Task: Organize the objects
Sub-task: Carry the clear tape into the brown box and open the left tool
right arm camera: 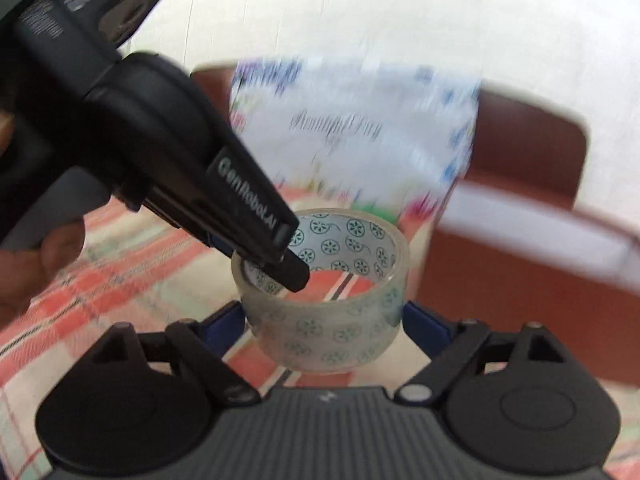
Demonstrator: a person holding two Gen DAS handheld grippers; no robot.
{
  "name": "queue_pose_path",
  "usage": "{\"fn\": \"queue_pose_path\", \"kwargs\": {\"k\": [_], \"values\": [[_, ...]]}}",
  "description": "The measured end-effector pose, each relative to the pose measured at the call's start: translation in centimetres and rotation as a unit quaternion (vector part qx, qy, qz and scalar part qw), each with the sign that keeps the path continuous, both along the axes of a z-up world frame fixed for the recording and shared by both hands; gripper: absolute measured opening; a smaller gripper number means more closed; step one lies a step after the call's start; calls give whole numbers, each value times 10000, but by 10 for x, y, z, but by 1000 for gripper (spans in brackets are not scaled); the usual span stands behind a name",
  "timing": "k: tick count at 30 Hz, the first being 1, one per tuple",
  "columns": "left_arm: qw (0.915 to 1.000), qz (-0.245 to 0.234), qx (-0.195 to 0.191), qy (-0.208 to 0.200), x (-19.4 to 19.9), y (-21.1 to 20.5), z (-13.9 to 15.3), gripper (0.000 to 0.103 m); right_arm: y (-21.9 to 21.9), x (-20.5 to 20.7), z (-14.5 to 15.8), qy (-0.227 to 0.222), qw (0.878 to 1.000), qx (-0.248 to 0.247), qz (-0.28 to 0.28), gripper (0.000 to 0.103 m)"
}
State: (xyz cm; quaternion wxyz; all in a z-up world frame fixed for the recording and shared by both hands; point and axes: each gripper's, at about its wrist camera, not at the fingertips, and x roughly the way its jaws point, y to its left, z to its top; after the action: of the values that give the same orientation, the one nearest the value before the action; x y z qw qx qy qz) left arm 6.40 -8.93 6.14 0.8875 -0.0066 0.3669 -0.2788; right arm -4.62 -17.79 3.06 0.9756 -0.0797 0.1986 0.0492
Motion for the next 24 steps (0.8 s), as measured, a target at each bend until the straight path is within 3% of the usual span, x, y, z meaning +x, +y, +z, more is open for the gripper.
{"fn": "queue_pose_path", "kwargs": {"k": [3, 6, 10, 16, 18, 24], "values": [[9983, -264, -161, -503, 8, -36, 39, 23, -24, 1, 32, -726, 9964, -270, -357, 89], [9955, -591, -167, -716, 24, -86, 57, 23, -60, 16, 49, -1044, 9905, -458, -763, 89], [9937, -975, -70, -556, 52, -154, 46, 23, -126, 43, 48, -787, 9881, -297, -1291, 89], [9927, -1203, 50, 77, 84, -226, 8, 25, -204, 70, 29, -97, 9843, 183, -1751, 90], [9932, -1146, 147, 137, 86, -235, -2, 34, -220, 74, 22, 90, 9822, 279, -1855, 96], [9943, -1057, 118, -5, 75, -225, -10, 37, -228, 36, 13, -348, 9736, 640, -2165, 96]]}}
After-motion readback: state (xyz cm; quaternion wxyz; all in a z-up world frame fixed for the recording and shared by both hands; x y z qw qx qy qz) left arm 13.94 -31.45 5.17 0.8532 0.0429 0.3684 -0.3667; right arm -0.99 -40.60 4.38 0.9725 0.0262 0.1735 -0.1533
